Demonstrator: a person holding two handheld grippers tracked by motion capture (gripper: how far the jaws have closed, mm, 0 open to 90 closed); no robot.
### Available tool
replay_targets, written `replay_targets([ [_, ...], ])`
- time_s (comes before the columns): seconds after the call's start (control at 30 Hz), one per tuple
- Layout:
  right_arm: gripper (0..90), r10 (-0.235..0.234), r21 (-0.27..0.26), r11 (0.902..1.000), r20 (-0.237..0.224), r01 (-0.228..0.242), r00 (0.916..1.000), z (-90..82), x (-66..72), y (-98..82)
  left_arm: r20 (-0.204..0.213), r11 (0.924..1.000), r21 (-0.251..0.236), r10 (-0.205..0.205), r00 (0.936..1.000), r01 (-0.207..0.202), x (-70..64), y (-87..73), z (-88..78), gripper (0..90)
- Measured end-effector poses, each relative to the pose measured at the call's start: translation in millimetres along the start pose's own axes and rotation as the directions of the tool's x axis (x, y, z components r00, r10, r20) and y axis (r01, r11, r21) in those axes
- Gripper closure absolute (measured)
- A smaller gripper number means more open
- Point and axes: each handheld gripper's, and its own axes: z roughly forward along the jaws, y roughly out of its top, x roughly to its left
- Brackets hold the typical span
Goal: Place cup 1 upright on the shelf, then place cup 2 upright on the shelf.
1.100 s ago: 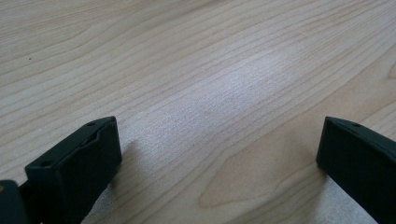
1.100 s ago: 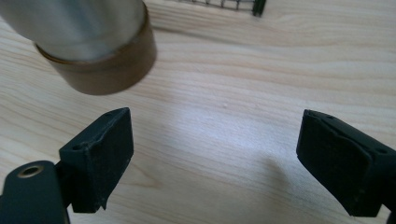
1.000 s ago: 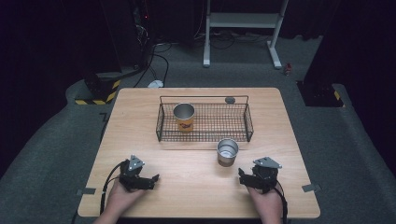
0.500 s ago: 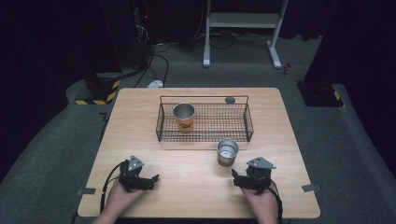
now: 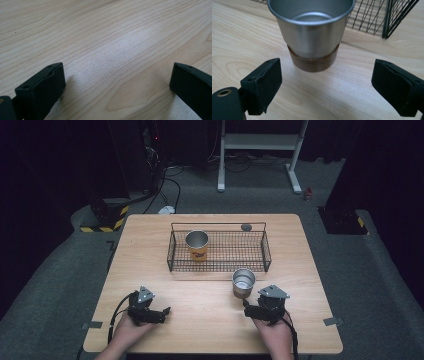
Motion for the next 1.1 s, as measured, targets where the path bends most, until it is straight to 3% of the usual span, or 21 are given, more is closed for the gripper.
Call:
replay_targets([
  [0.17,9.6,-0.008,-0.011,0.9999,-0.007,0.008,0.9999,0.0,8.4,7.4,0.003,1.0,0.0,0.001,1.0,-0.001,0.3,0.0,0.0,0.4],
  [0.3,9.4,-0.017,0.01,0.9998,-0.015,0.017,0.9997,5.0,16.1,12.6,0.008,1.0,0.003,-0.001,1.0,0.001,0.3,0.7,0.7,0.2],
  [0.5,9.4,0.016,-0.004,0.9999,-0.038,-0.016,0.9992,10.9,13.0,13.7,0.009,1.0,0.004,-0.001,1.0,0.001,0.4,1.0,0.8,0.2],
  [1.1,9.4,0.014,-0.037,0.9992,-0.043,-0.015,0.999,24.3,13.2,19.2,0.006,1.0,0.004,-0.002,1.0,0.002,0.4,1.0,0.9,0.3],
])
